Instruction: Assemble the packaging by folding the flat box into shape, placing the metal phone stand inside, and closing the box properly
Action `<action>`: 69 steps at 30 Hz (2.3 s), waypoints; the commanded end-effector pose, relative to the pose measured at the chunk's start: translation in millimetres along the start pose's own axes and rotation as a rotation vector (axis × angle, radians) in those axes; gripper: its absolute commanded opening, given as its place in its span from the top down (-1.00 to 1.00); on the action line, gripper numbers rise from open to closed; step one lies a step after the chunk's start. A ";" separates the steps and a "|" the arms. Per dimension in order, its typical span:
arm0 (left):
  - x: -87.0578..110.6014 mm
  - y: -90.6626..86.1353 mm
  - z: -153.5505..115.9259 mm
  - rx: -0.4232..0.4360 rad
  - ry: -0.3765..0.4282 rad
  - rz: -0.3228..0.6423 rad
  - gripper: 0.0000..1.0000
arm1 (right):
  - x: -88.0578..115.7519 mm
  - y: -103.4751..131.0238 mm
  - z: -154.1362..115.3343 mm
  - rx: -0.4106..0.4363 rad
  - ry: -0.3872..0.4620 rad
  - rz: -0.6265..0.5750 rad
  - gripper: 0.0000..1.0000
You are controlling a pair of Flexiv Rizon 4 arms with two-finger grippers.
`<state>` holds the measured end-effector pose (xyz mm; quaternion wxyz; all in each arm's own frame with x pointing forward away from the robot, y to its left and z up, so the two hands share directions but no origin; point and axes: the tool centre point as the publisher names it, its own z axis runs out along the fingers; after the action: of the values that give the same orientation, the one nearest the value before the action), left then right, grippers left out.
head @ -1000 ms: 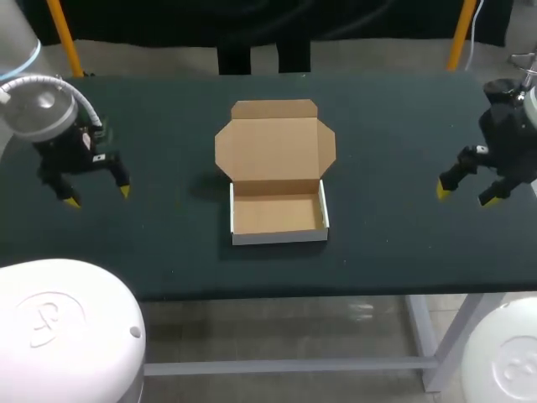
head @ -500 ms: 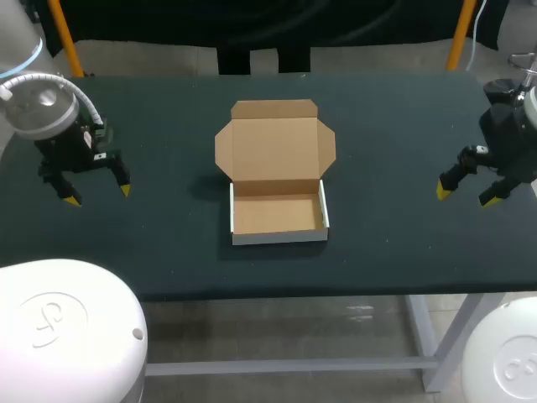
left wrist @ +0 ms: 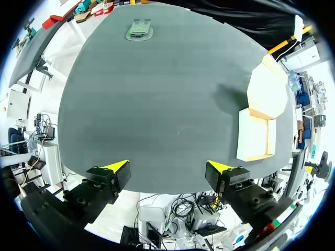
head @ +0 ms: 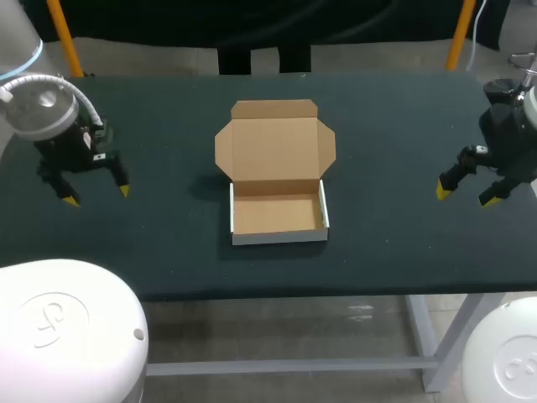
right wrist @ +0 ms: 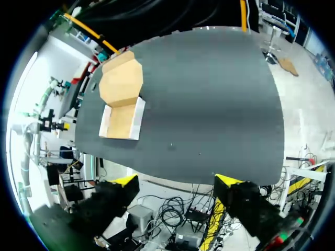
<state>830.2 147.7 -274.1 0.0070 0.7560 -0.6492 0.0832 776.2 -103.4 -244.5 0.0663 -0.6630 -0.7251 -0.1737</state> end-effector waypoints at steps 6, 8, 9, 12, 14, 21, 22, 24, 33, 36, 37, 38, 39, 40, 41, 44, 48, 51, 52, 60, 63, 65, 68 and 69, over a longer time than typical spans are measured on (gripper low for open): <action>-16.4 -24.7 24.3 0.005 -0.043 0.018 -1.00 | 0.6 -0.6 -2.3 0.003 -0.001 0.000 -1.00; -18.9 -30.2 28.2 0.004 -0.044 0.020 -1.00 | 0.6 -0.6 -2.3 0.003 -0.001 0.000 -1.00; -20.2 -32.7 29.7 0.004 -0.045 0.024 -1.00 | 0.6 -0.6 -2.3 0.003 -0.001 0.000 -1.00; -23.4 -38.8 33.7 0.009 -0.059 0.034 -1.00 | 0.6 -0.6 -2.3 0.003 -0.001 0.000 -1.00; -26.4 -45.1 38.3 0.008 -0.064 0.042 -1.00 | 0.6 -0.6 -2.3 0.003 -0.001 0.000 -1.00; -35.1 -65.6 53.6 0.002 -0.083 0.054 -1.00 | 0.6 -0.6 -2.3 0.003 -0.001 0.000 -1.00; -36.3 -68.4 55.9 0.002 -0.086 0.054 -1.00 | 0.6 -0.6 -2.3 0.003 -0.001 0.000 -1.00; -37.7 -72.1 59.2 0.001 -0.089 0.055 -1.00 | 0.6 -0.6 -2.3 0.003 -0.001 0.000 -1.00; -44.5 -91.6 74.4 0.020 -0.098 0.058 -1.00 | 0.6 -0.6 -2.3 0.003 -0.001 0.000 -1.00; -46.4 -97.1 79.2 0.019 -0.100 0.057 -1.00 | 0.6 -0.6 -2.3 0.003 -0.001 0.000 -1.00; -47.3 -99.4 80.7 0.018 -0.101 0.056 -1.00 | 0.6 -0.6 -2.3 0.003 -0.001 0.000 -1.00; -48.1 -101.5 82.2 0.017 -0.100 0.055 -1.00 | 0.6 -0.6 -2.3 0.003 -0.001 0.000 -1.00; -48.6 -103.1 83.5 0.016 -0.100 0.055 -1.00 | 0.6 -0.6 -2.3 0.003 -0.001 0.000 -1.00; -49.1 -104.9 84.8 0.015 -0.099 0.055 -1.00 | 0.6 -0.6 -2.3 0.003 -0.001 0.000 -1.00; -49.5 -106.7 86.3 0.015 -0.099 0.055 -1.00 | 0.6 -0.6 -2.3 0.003 -0.001 0.000 -1.00; -50.7 -112.0 89.9 0.013 -0.099 0.056 -1.00 | 0.6 -0.6 -2.3 0.003 -0.001 0.000 -1.00; -53.0 -119.3 94.1 0.013 -0.101 0.055 -1.00 | 0.6 -0.6 -2.3 0.003 -0.001 0.000 -1.00; -54.7 -124.8 97.3 0.010 -0.105 0.054 -1.00 | 0.6 -0.6 -2.3 0.003 -0.001 0.000 -1.00; -55.1 -126.2 98.3 0.009 -0.105 0.054 -1.00 | 0.6 -0.6 -2.3 0.003 -0.001 0.000 -1.00; -59.1 -139.9 109.4 0.001 -0.111 0.051 -1.00 | 0.6 -0.6 -2.3 0.003 -0.001 0.000 -1.00; -61.6 -145.8 112.7 -0.003 -0.111 0.047 -1.00 | 0.6 -0.6 -2.3 0.003 -0.001 0.000 -1.00; -63.0 -150.0 114.7 -0.004 -0.113 0.044 -1.00 | 0.6 -0.6 -2.3 0.003 -0.001 0.000 -1.00; -65.4 -157.2 116.3 -0.003 -0.112 0.041 -1.00 | 0.6 -0.6 -2.3 0.003 -0.001 0.000 -1.00; -66.2 -159.8 116.5 -0.002 -0.112 0.041 -1.00 | 0.6 -0.6 -2.3 0.003 -0.001 0.000 -1.00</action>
<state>982.0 222.0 -379.3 -0.0354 0.7459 -0.6636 0.0455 775.8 -103.4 -243.8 0.0664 -0.6631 -0.7250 -0.1738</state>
